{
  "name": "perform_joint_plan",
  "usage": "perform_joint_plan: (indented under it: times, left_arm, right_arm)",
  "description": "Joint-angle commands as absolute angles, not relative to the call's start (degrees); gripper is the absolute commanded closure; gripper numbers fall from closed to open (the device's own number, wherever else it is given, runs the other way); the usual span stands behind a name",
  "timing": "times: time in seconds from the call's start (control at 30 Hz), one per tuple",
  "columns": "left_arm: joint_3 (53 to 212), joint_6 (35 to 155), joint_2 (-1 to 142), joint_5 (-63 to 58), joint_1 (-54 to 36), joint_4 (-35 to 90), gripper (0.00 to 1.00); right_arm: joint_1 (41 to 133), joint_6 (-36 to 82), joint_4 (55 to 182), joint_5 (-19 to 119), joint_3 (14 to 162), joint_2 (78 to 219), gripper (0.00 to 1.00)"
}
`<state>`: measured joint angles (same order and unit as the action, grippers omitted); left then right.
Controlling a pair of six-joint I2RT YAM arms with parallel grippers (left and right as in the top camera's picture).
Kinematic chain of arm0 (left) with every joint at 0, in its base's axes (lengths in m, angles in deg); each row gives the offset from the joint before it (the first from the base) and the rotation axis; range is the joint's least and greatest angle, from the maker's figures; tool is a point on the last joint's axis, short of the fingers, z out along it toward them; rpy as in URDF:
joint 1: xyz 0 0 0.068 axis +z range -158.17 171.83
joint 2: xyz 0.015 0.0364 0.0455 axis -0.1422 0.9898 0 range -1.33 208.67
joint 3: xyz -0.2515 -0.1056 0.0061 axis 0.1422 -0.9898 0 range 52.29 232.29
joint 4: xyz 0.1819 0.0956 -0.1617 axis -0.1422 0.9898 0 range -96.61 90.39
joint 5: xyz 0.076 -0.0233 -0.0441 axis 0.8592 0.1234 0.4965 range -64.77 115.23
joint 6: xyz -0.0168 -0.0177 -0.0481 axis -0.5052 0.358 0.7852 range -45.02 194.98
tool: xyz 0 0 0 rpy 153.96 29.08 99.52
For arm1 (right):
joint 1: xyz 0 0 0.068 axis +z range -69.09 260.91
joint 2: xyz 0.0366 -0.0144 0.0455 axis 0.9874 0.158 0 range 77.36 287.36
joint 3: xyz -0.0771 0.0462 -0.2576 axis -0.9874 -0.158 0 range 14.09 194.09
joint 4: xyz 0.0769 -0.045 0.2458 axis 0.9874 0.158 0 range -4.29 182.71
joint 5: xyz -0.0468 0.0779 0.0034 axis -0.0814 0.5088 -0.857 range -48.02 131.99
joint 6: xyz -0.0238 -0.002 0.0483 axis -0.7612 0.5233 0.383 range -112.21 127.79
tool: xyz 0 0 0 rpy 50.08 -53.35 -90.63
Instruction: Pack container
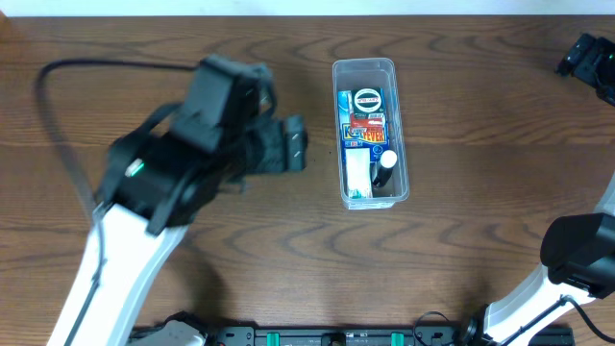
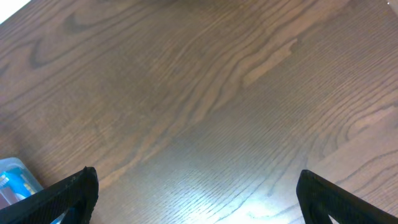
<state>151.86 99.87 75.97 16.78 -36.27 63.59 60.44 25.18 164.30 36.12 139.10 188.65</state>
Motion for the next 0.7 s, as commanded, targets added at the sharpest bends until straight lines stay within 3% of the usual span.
perform_joint_plan:
  times: [0.0,0.37,0.43,0.67]
  left_arm:
    - [152.9,96.2,70.7,17.3,-35.9,67.3,0.07]
    - [146.9,96.2,50.3,17.3,-35.9,75.0,0.08]
    - [146.2,96.2,47.1,17.3,-35.9,76.4,0.02]
    - [146.2,96.2,40.9,17.3,-35.9,81.6,0.02]
  right_arm:
    - [59.9,25.6,164.3,35.8,139.1,189.2,0.01]
    - [59.9,25.6,164.3,35.8,139.1,189.2,0.01]
    - [59.9,25.6,164.3,35.8,139.1,189.2,0.01]
    - [59.9,25.6,164.3,35.8,139.1,189.2,0.01]
